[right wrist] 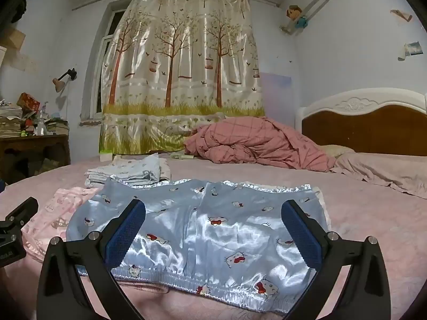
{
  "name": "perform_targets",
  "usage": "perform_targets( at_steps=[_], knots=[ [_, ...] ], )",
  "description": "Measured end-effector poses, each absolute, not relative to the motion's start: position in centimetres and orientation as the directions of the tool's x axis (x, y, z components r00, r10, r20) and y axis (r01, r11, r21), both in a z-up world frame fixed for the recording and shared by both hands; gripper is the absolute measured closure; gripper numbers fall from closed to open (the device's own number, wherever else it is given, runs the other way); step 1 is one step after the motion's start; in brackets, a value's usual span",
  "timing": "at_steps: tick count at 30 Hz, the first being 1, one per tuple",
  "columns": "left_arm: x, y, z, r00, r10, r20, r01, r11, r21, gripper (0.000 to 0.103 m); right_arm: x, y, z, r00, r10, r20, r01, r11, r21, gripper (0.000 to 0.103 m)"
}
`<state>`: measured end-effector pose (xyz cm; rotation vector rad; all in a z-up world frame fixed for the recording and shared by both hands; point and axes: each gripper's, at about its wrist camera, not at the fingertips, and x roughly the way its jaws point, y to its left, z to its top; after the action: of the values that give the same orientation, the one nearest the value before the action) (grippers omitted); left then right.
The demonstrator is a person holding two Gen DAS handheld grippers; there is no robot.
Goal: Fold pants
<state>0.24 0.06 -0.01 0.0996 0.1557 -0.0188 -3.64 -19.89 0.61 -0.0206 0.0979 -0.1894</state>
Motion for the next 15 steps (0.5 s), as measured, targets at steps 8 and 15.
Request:
perform_targets(
  at_steps=[8, 15],
  knots=[
    [-0.2, -0.6, -0.2, 0.991, -0.007, -0.133, 0.021, 0.995, 0.101, 0.0, -3.7, -19.7, 0.6, 0.976, -0.191, -0.105, 0.189, 0.982, -0.028, 0.001],
    [0.3, 0.1, -0.1, 0.989, -0.011, -0.148, 0.023, 0.996, 0.082, 0.0, -3.6, -20.4, 0.6, 0.976, -0.188, -0.108, 0.187, 0.982, -0.019, 0.001]
  ],
)
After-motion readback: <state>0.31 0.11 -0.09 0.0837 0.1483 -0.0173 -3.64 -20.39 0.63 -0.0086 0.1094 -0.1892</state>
